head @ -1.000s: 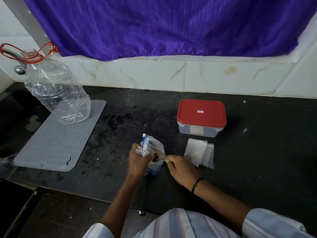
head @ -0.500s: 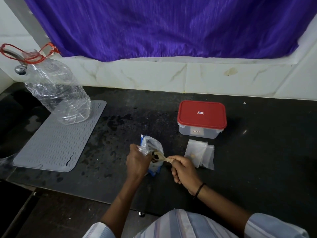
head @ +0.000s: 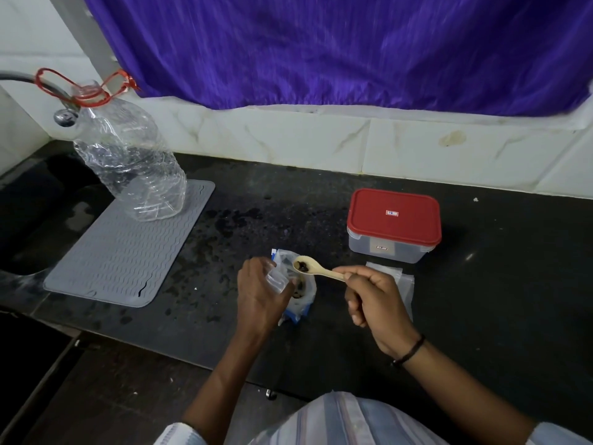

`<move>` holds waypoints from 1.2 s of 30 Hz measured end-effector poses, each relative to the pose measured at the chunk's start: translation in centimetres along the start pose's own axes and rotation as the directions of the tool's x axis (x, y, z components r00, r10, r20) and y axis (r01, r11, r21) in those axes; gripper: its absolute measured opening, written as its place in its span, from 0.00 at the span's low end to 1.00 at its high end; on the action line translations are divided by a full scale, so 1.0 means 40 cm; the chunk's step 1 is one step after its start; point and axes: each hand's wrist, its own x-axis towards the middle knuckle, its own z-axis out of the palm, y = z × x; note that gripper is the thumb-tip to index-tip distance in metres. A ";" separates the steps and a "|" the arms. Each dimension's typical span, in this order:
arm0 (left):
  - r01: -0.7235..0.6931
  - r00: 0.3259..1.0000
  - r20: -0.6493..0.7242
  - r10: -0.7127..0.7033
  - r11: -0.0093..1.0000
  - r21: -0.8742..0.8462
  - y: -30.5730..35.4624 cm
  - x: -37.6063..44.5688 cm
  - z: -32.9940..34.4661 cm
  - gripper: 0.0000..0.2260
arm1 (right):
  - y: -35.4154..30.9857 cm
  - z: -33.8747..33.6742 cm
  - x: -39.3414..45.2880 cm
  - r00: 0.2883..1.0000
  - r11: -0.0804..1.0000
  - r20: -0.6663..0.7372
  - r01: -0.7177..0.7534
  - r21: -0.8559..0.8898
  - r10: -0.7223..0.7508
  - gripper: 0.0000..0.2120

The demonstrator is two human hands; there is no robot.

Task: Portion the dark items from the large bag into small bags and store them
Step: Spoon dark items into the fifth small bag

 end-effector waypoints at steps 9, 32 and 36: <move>-0.064 0.996 0.062 0.065 0.998 -0.019 0.019 -0.008 0.008 0.21 | -0.027 0.033 -0.020 0.994 0.976 0.103 0.049 -0.210 -0.028 0.11; 0.333 0.939 0.104 -0.328 0.942 -0.032 -0.006 0.013 -0.024 0.15 | 0.059 0.010 0.072 0.872 0.360 0.243 0.409 -0.839 -0.425 0.09; 0.495 0.820 0.272 -0.504 0.863 0.105 0.017 0.020 -0.026 0.20 | 0.079 0.044 0.087 0.931 0.230 0.266 0.324 -0.918 -0.252 0.07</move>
